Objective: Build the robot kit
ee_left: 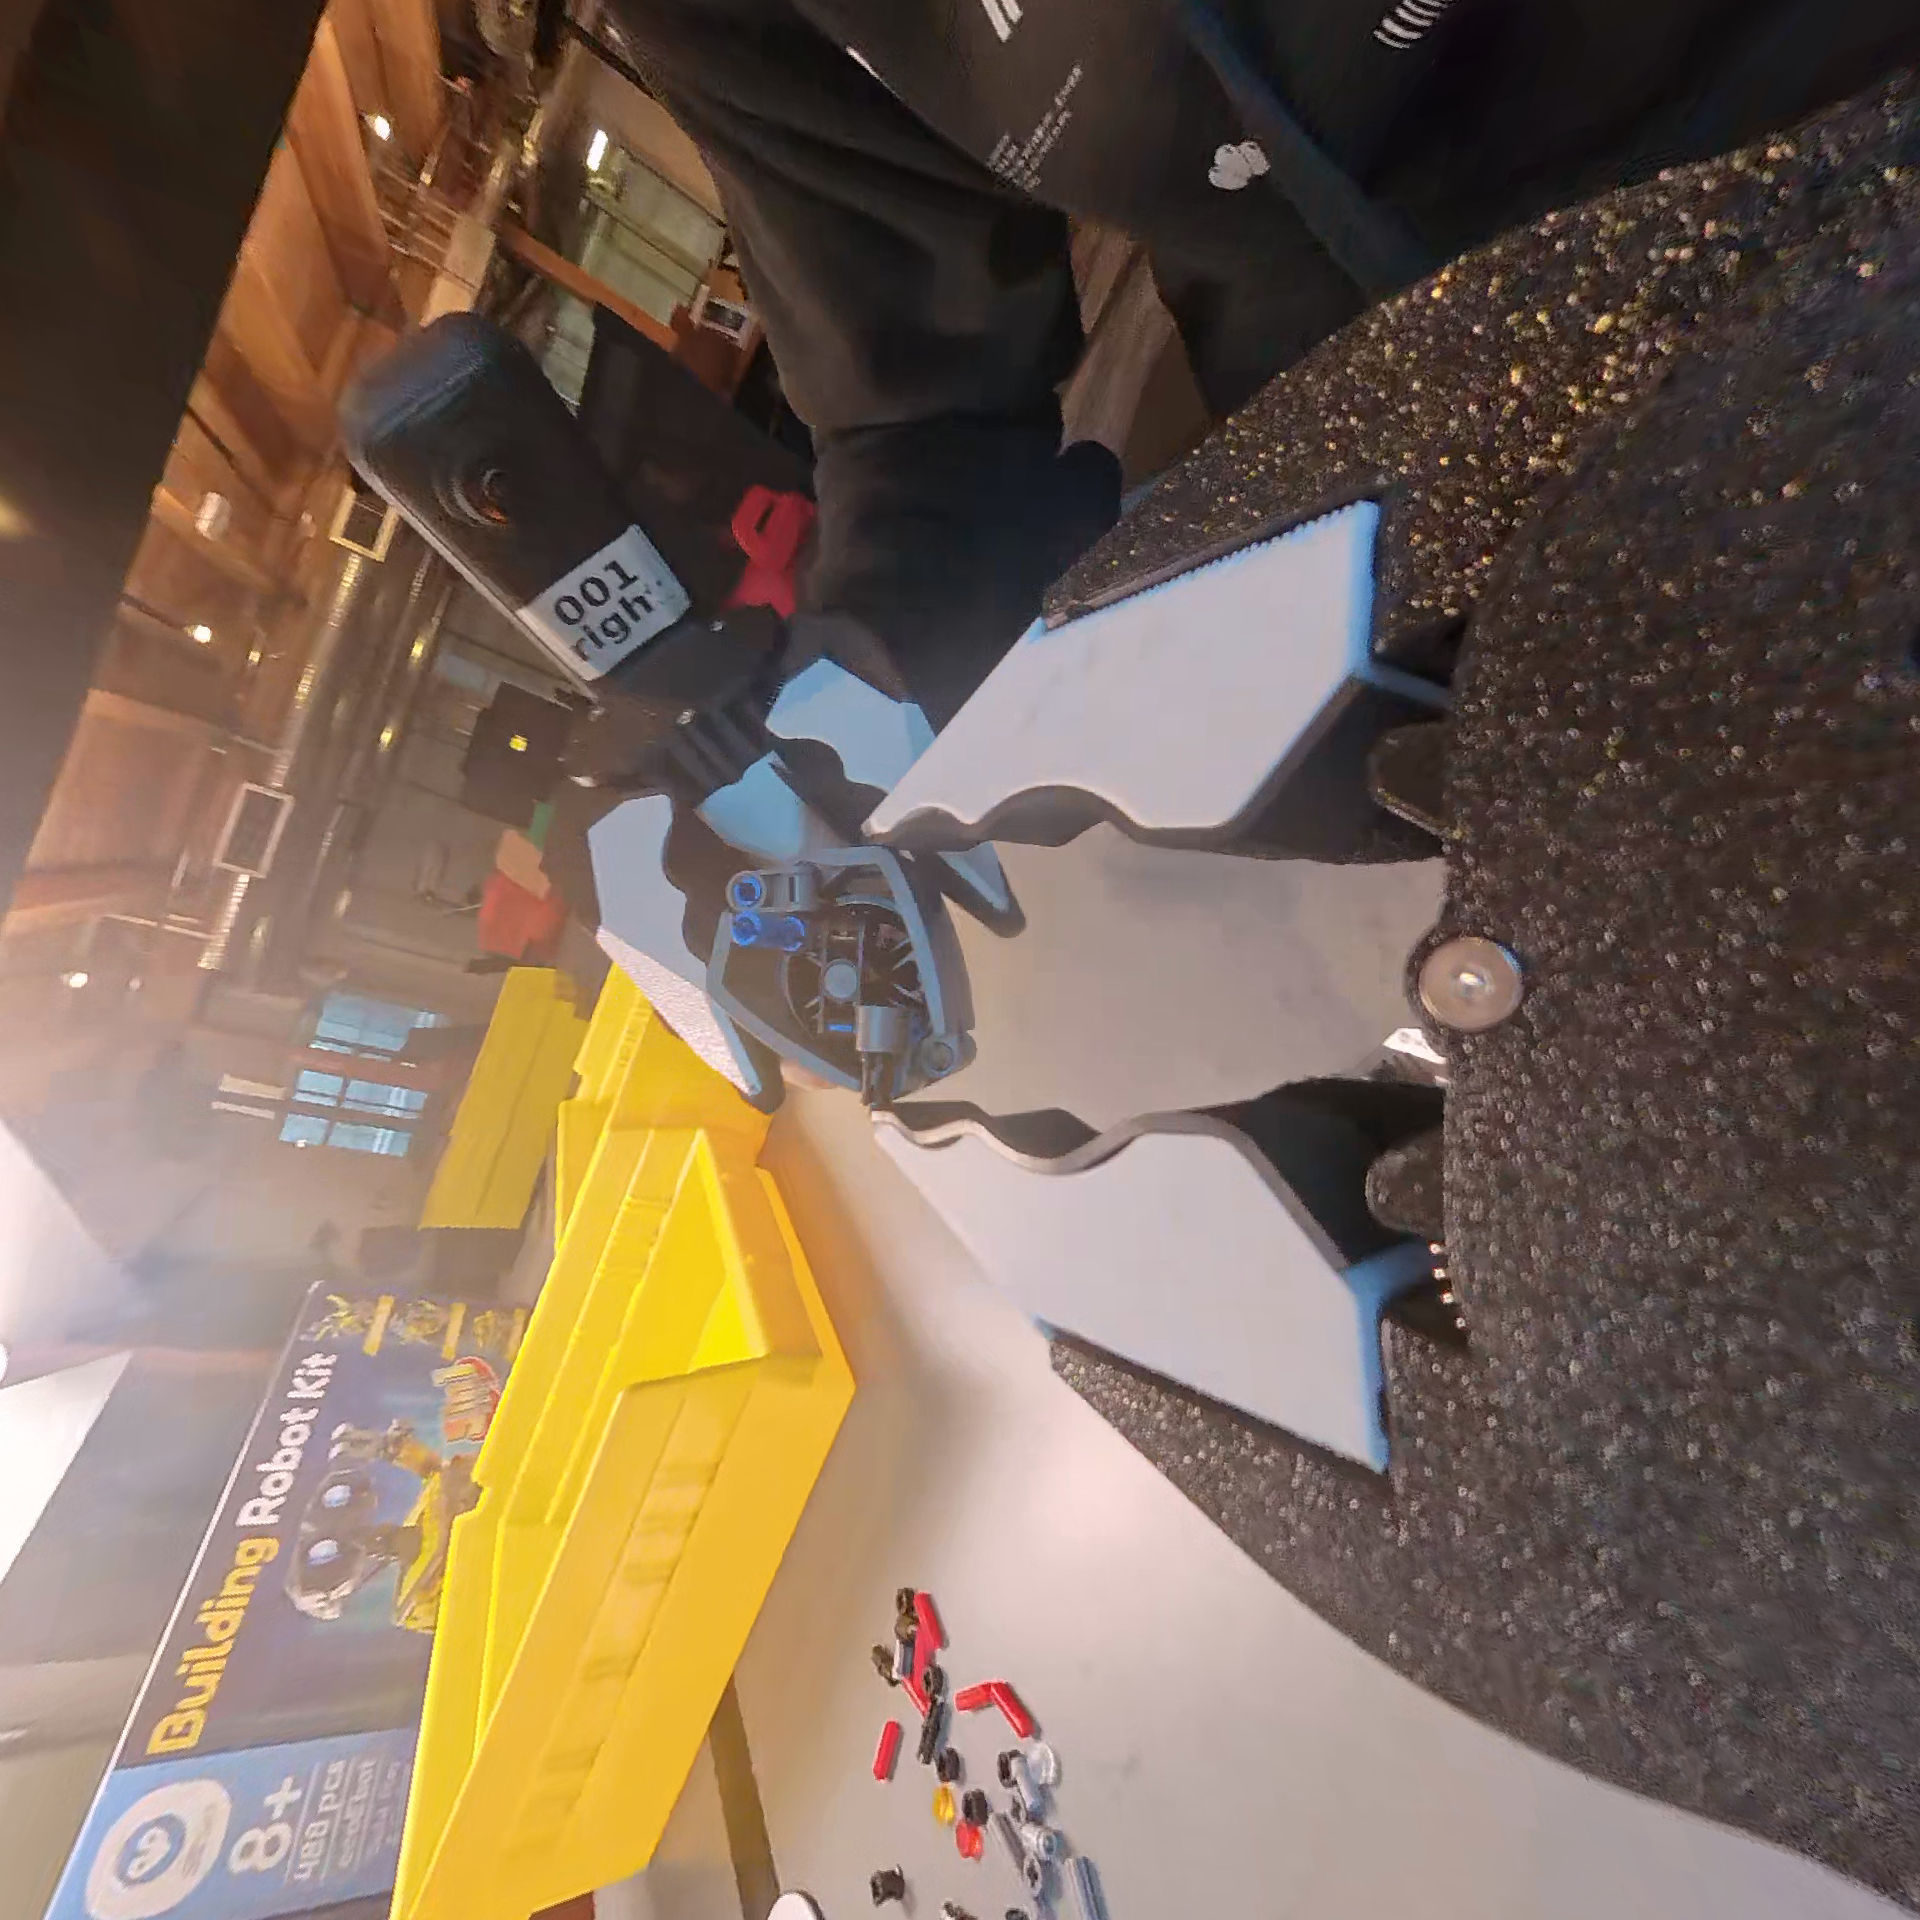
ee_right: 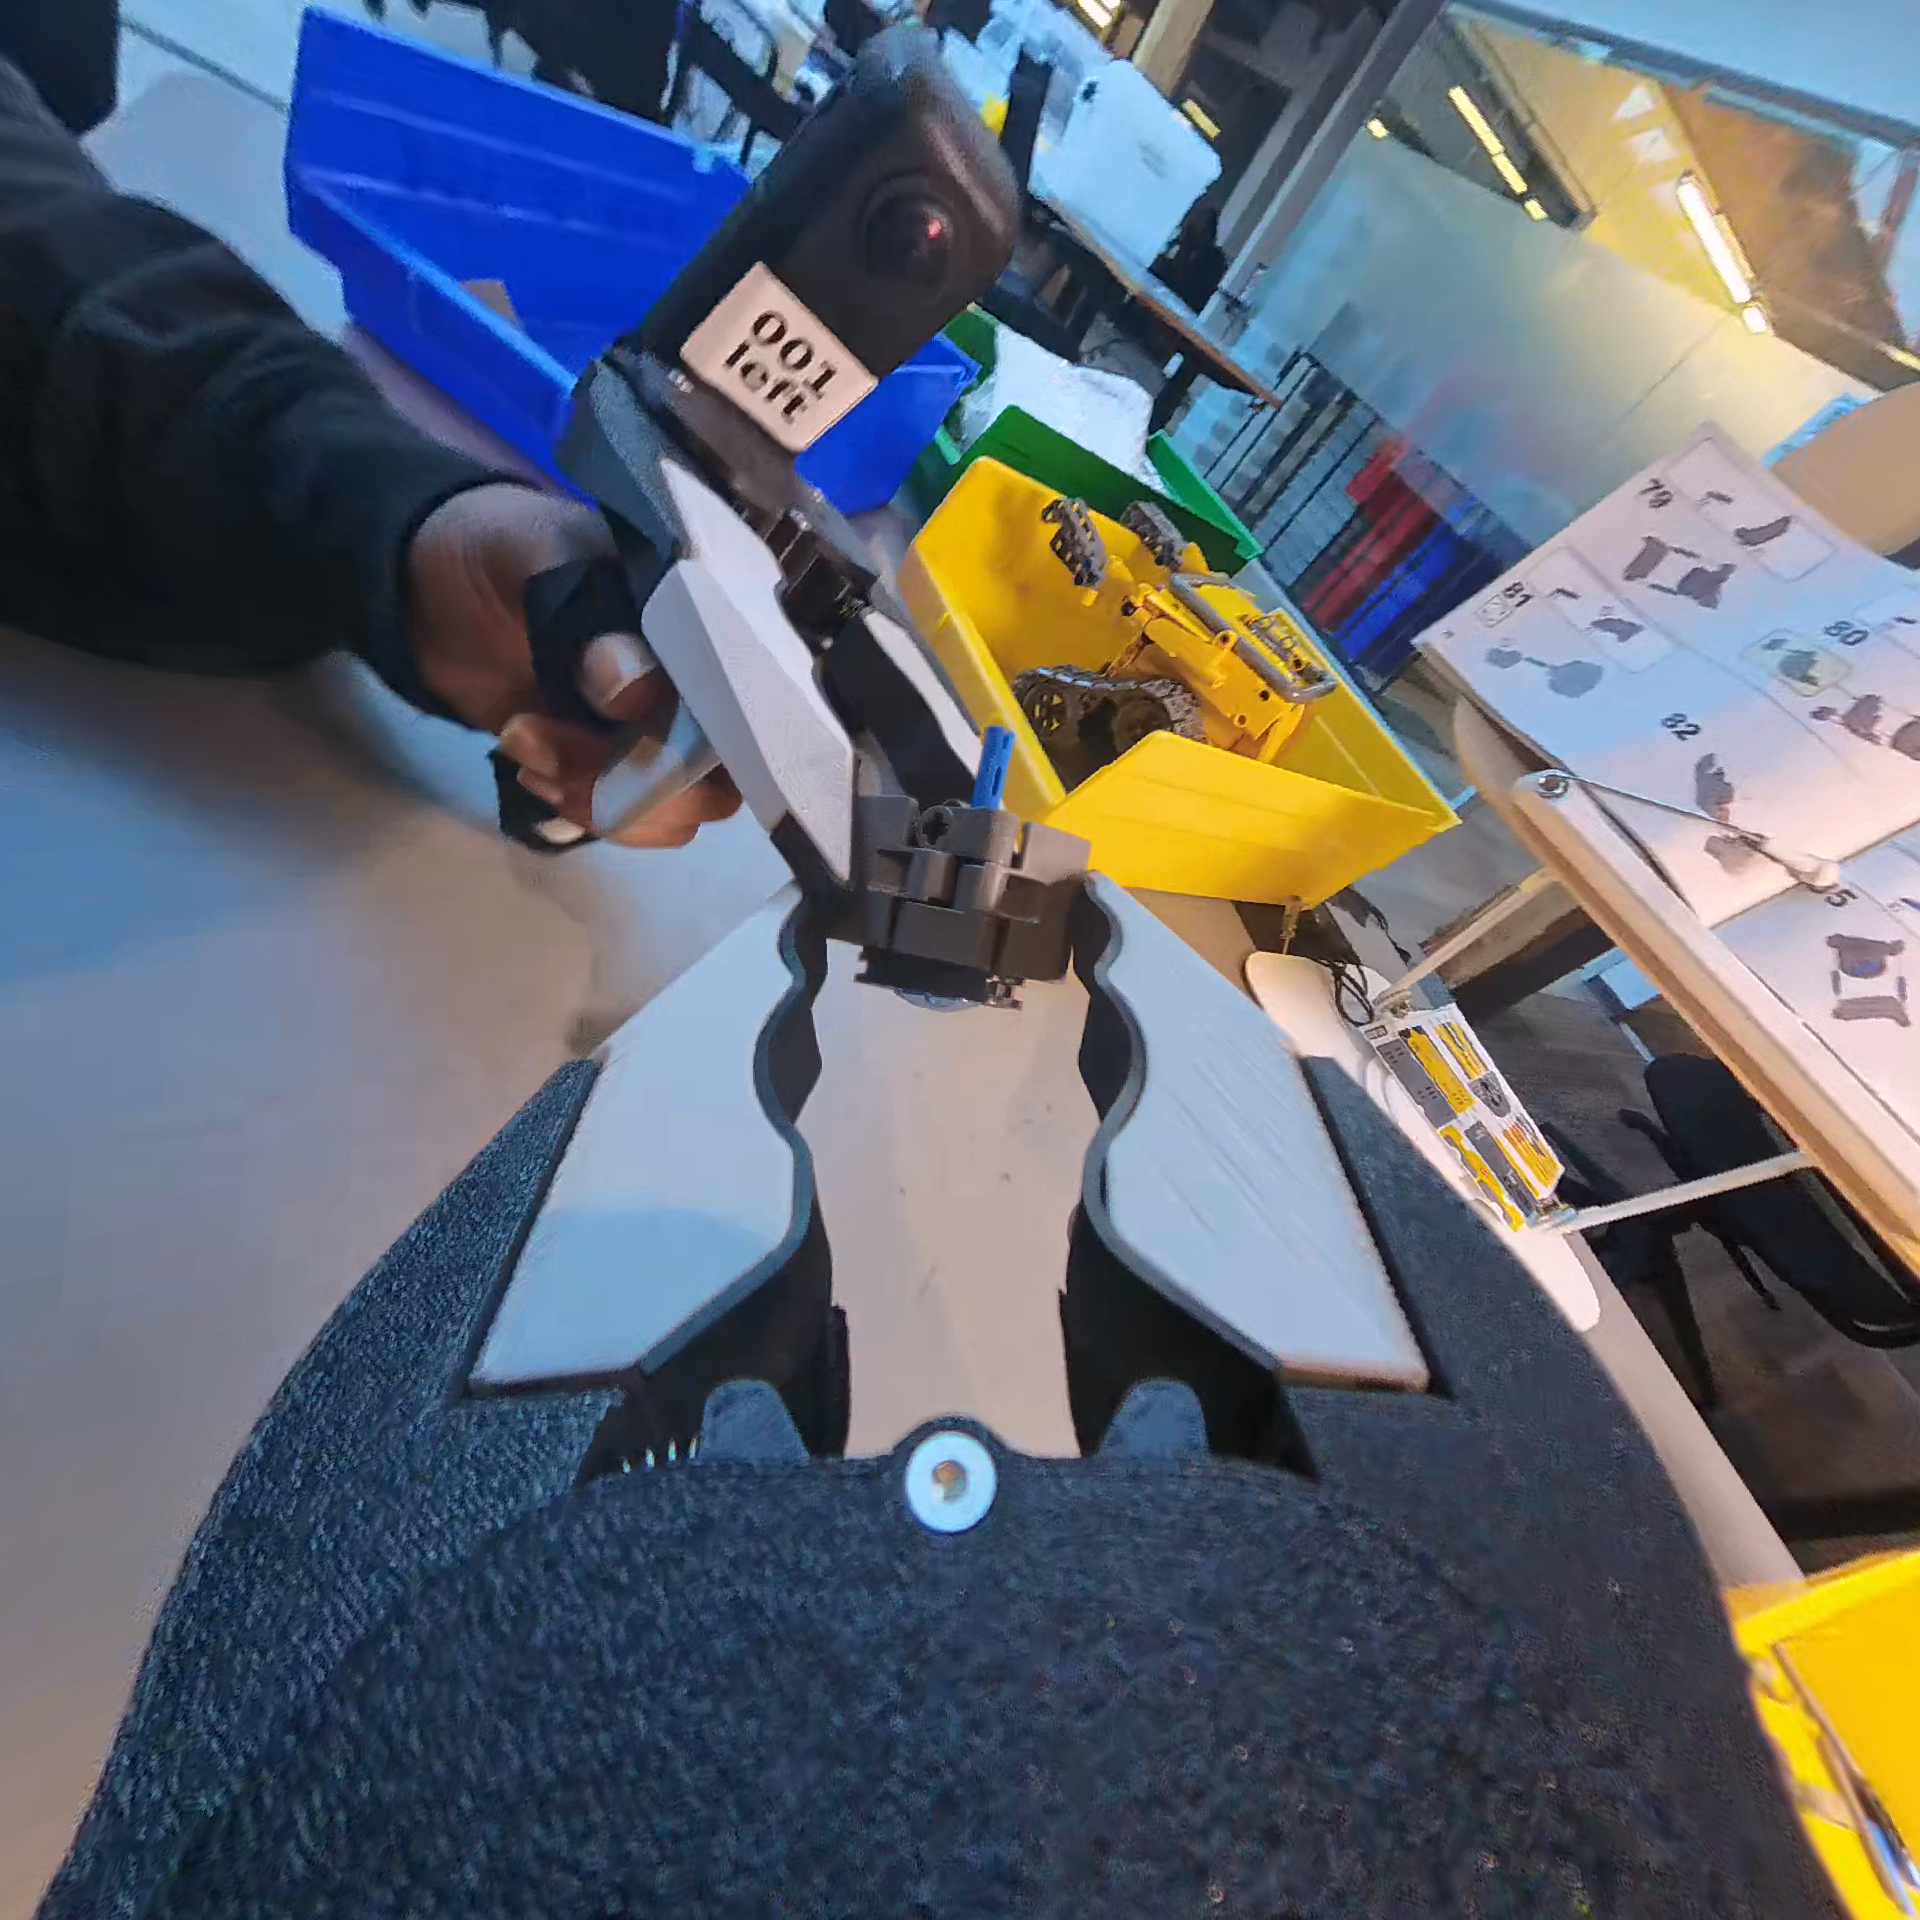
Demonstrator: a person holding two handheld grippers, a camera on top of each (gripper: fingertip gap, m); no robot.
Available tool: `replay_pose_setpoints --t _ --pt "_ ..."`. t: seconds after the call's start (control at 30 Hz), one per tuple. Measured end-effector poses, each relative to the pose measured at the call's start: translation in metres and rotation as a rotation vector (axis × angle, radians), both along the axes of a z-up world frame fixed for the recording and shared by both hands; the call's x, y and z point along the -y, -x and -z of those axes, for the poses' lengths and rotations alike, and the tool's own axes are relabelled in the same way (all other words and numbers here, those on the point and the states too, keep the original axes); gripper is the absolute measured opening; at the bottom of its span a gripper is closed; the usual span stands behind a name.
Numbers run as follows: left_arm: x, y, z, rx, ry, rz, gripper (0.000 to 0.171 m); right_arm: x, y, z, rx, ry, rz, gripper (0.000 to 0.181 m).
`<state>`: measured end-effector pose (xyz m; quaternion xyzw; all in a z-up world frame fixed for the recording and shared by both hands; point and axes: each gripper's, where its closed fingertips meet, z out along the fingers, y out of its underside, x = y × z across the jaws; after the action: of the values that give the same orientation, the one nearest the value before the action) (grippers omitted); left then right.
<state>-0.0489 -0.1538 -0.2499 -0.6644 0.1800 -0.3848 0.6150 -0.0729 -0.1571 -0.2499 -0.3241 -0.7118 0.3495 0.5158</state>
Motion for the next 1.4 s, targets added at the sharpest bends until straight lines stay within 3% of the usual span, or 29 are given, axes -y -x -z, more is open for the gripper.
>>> replay_pose_setpoints --t 0.13,0.37,0.63,0.97,1.4 --pt "0.0 0.0 0.015 -0.103 0.055 0.016 0.047 -0.001 -0.002 0.017 0.093 -0.077 -0.054 0.048" --pt "-0.007 0.008 0.047 -0.255 0.195 -0.032 0.046 -0.011 0.003 0.047 0.146 -0.152 -0.002 0.048" --pt "-0.011 0.012 0.075 -0.386 0.306 -0.095 0.046 -0.013 0.003 0.073 0.24 -0.057 0.029 0.053" --pt "-0.01 0.013 0.077 -0.381 0.325 -0.072 0.046 -0.012 0.001 0.084 0.314 0.097 0.014 0.05" --pt "-0.001 0.058 0.078 -0.501 0.332 -0.092 0.048 -0.031 -0.016 0.11 0.466 0.125 0.047 0.05"
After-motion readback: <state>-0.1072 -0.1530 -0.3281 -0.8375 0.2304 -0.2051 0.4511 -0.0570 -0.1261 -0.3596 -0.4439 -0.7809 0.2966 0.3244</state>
